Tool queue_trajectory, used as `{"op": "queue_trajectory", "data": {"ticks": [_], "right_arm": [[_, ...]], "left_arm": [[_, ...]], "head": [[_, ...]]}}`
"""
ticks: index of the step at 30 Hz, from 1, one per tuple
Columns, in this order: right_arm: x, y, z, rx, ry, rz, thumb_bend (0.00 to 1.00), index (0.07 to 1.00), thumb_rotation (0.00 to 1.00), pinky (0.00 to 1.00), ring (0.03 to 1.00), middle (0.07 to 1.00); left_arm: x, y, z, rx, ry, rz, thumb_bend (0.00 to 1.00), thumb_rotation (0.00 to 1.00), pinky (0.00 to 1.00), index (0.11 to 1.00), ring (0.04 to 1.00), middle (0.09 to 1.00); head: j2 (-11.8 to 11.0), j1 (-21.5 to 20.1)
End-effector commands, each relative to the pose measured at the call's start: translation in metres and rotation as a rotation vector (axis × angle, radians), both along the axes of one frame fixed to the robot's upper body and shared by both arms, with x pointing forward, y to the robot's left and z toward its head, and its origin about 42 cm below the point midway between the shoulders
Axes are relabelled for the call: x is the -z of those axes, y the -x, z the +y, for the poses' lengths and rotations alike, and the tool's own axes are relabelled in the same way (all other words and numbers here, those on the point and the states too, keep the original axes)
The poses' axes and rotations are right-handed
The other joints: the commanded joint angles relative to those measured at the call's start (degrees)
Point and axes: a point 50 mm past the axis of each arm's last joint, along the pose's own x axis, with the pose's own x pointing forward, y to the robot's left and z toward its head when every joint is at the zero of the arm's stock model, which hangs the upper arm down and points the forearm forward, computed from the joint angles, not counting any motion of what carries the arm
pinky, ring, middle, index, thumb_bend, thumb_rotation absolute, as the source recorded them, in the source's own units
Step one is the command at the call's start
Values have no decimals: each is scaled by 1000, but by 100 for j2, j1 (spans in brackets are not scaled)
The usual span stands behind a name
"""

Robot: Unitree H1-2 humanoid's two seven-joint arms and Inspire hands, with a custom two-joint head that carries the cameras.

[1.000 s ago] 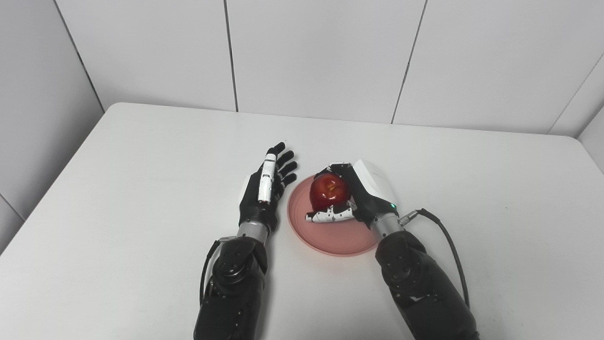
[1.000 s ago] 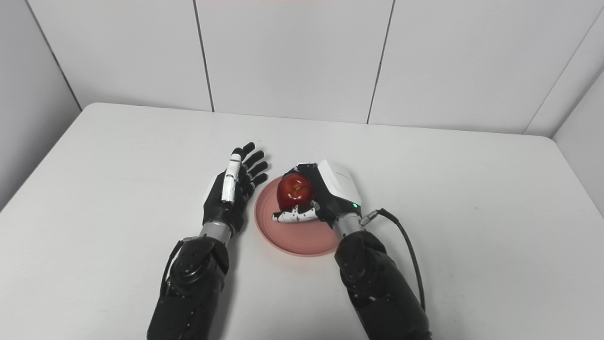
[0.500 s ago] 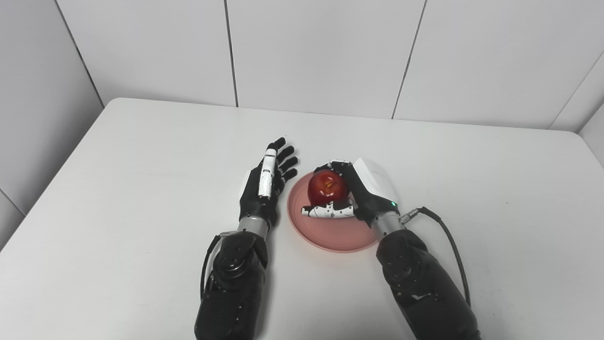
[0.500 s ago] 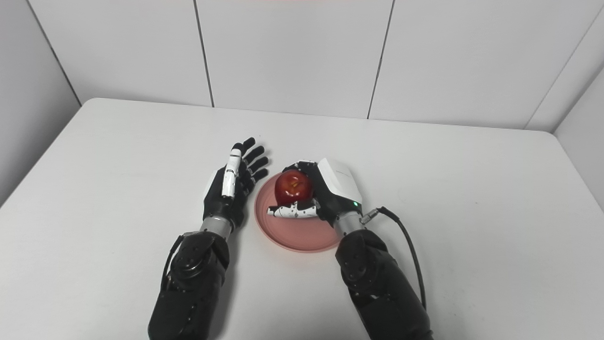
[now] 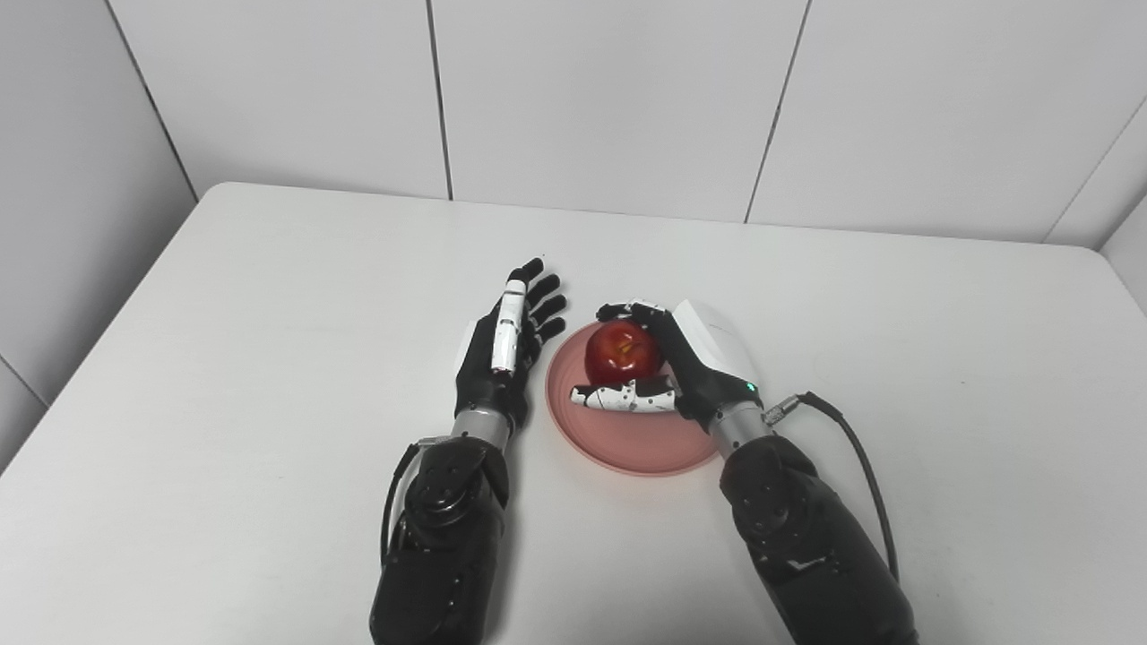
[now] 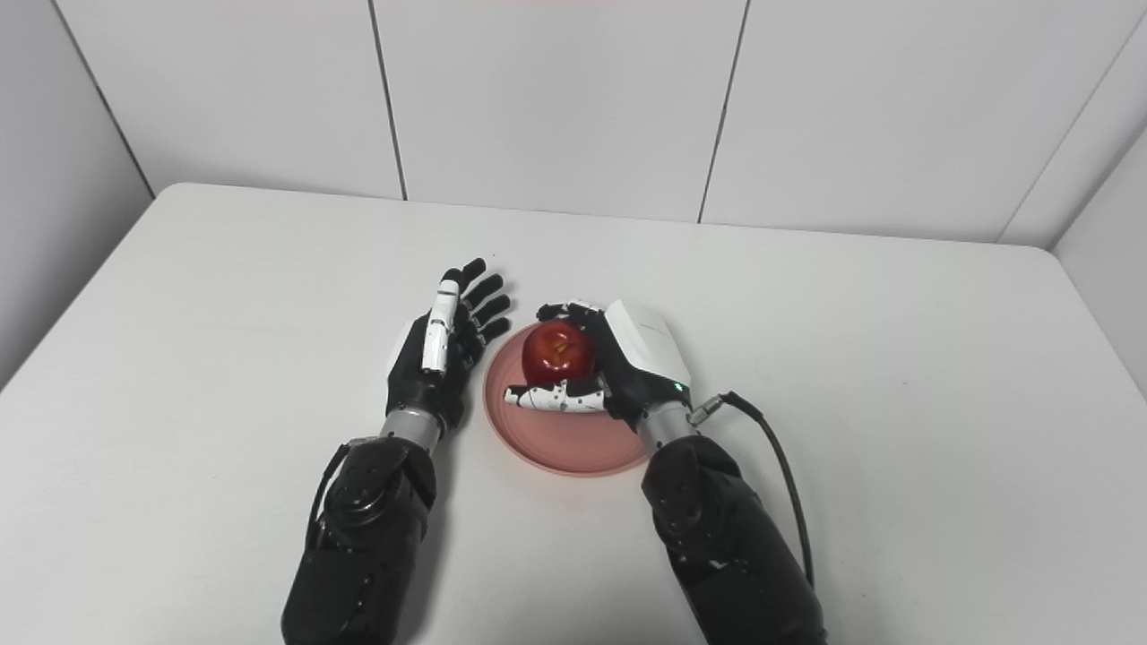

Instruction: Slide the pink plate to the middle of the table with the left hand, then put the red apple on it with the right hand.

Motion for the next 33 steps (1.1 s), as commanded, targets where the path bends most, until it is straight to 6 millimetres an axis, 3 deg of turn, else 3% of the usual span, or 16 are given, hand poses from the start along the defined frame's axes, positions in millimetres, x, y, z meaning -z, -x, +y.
{"op": "queue_trajectory", "data": {"ticks": [1,12,24,33], "right_arm": [[-20,-4,-1,-17,-31,-70,1000,737,449,577,661,721],[-32,-3,-14,10,-70,-137,1000,779,511,672,736,772],[-44,-4,-28,36,-123,-184,1000,783,543,666,734,770],[-71,-1,-43,84,-145,-289,1000,776,580,644,717,756]], "left_arm": [[-14,-6,-9,19,17,-37,386,1000,873,881,874,891],[-14,-7,-8,19,19,-40,362,1000,856,877,865,881],[-13,-6,-8,19,30,-27,387,1000,865,873,865,880],[-12,-6,-9,19,36,-26,380,1000,863,871,873,879]], "head": [[4,-7],[-9,-27],[-27,-59],[-74,-106]]}}
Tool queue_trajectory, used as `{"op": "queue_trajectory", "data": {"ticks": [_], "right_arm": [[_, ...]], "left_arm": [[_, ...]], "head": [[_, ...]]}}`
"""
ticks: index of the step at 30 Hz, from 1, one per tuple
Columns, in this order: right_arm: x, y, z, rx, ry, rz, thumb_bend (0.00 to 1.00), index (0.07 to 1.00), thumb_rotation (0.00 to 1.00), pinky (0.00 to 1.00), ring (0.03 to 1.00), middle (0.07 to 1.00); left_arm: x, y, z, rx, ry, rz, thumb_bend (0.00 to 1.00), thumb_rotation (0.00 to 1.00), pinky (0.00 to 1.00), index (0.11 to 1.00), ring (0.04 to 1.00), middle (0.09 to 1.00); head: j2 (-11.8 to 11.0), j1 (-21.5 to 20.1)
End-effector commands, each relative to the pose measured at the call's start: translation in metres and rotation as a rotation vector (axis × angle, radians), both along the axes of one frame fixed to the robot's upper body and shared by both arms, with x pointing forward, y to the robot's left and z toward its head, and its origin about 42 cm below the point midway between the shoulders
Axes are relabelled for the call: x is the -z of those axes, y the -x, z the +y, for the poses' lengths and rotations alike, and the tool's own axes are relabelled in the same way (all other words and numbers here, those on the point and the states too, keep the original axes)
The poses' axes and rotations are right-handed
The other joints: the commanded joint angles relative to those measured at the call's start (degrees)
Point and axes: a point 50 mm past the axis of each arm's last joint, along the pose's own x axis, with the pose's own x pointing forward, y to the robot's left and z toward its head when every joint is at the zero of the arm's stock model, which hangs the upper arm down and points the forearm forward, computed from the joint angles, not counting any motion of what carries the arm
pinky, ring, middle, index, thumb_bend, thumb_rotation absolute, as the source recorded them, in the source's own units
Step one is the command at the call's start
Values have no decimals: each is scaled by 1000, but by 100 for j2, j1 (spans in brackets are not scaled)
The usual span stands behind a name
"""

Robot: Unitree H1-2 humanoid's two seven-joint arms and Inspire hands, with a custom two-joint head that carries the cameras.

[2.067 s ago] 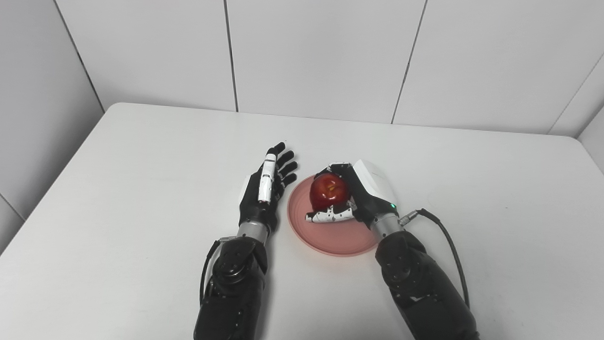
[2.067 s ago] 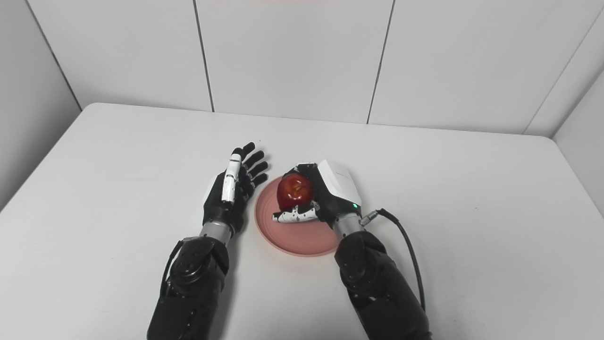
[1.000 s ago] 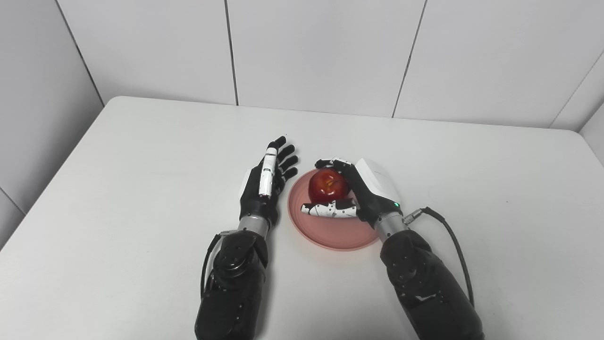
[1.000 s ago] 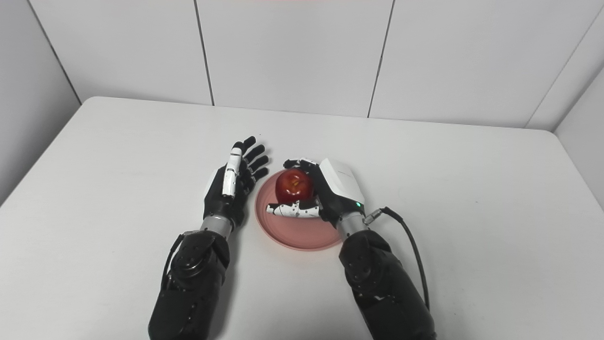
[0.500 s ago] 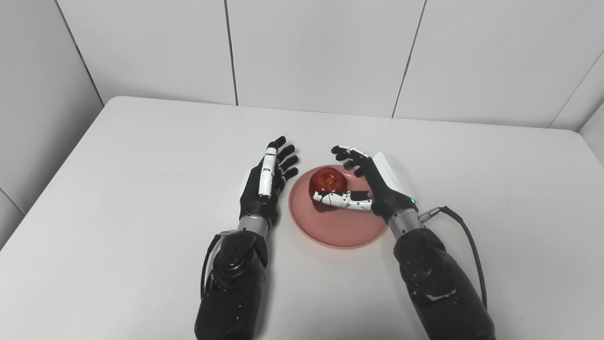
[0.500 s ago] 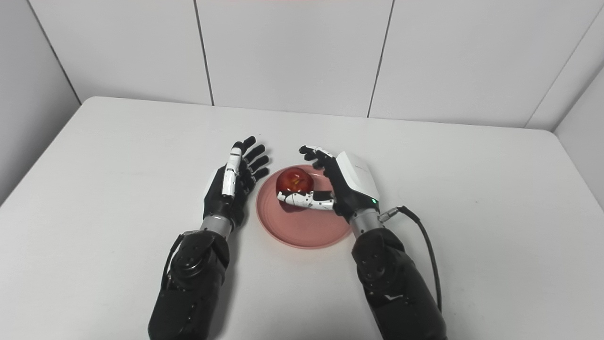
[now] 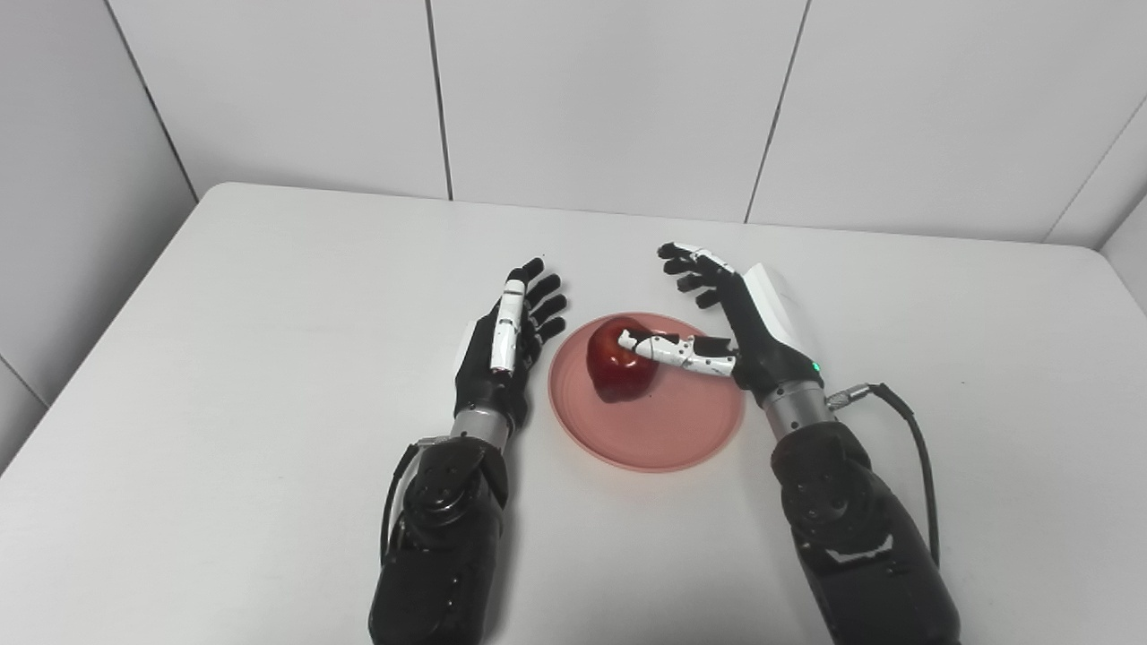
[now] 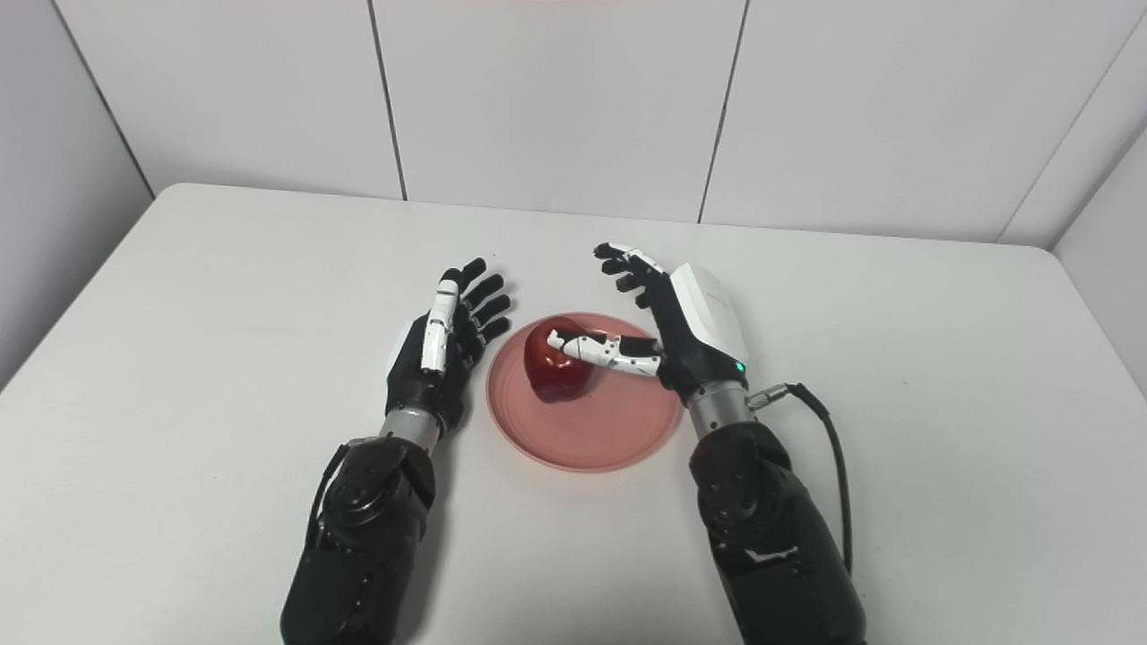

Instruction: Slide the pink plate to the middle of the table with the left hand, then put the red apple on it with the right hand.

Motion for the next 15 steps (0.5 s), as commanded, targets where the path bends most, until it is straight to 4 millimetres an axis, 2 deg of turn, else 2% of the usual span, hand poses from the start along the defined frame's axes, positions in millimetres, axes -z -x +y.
{"op": "queue_trajectory", "data": {"ticks": [1,15], "right_arm": [[-31,-3,-4,-9,-19,-140,1000,776,576,643,718,756],[-38,2,-47,116,-80,-210,1000,759,619,645,725,743]], "left_arm": [[-12,-6,-9,17,21,-26,381,1000,866,872,874,881],[-9,-6,-6,15,25,-20,389,1000,873,873,857,881]], "head": [[-3,-8],[-55,-81]]}}
